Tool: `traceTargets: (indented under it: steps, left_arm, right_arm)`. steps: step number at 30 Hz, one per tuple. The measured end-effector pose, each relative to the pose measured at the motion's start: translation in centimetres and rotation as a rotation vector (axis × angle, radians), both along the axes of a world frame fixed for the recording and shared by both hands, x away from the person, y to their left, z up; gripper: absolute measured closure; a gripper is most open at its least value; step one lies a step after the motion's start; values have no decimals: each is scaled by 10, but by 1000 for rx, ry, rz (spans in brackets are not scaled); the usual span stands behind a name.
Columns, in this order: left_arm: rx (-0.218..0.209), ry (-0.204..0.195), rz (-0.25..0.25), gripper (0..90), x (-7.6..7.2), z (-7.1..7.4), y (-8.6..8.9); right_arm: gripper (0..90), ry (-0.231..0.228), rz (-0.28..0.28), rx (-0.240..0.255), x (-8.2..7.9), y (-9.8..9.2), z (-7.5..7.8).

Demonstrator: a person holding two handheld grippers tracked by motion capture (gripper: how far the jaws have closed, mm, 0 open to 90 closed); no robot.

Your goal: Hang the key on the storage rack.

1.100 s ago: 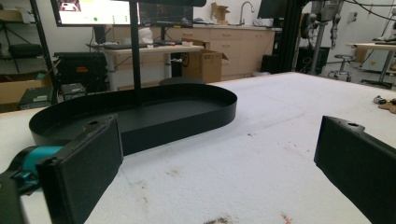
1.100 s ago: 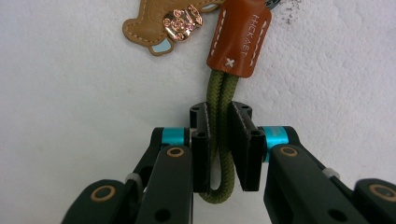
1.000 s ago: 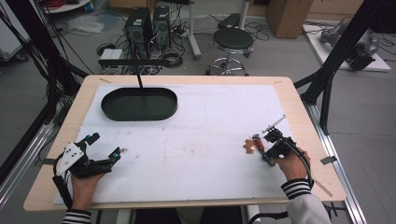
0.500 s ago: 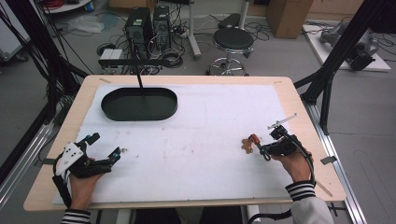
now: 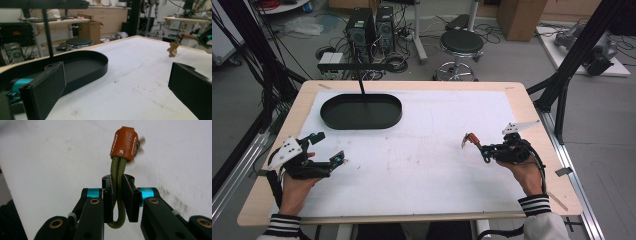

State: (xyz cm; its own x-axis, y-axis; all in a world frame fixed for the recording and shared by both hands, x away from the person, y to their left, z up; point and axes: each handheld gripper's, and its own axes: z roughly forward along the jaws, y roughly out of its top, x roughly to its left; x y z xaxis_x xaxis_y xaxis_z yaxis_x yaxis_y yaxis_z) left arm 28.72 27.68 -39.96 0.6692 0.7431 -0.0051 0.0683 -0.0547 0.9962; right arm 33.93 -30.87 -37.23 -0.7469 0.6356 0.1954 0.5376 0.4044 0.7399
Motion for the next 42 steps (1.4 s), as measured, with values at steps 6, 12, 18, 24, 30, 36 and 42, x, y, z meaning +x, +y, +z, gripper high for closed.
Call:
traceTargets:
  steps: [6, 12, 18, 24, 30, 36, 42]
  left_arm:
    - [23, 3, -116, 17, 12, 25, -15]
    - [40, 21, -195, 17, 21, 45, -27]
    - [81, 33, -277, 17, 31, 63, -41]
    - [131, 42, -358, 17, 39, 76, -60]
    - [152, 43, -420, 17, 45, 86, -77]
    - [194, 48, -505, 17, 50, 94, -105]
    - [230, 55, -563, 17, 51, 97, -125]
  right_arm:
    - [799, -80, 56, 100, -2, 4, 14]
    - [799, -158, 147, 132, -1, 16, 28]
    - [798, -275, 271, 165, -1, 30, 38]
    - [798, -308, 369, 176, 3, 48, 46]
    - [798, -318, 441, 182, 5, 63, 50]
    - [798, -339, 505, 173, 5, 79, 55]
    - [798, -334, 558, 173, 6, 91, 55]
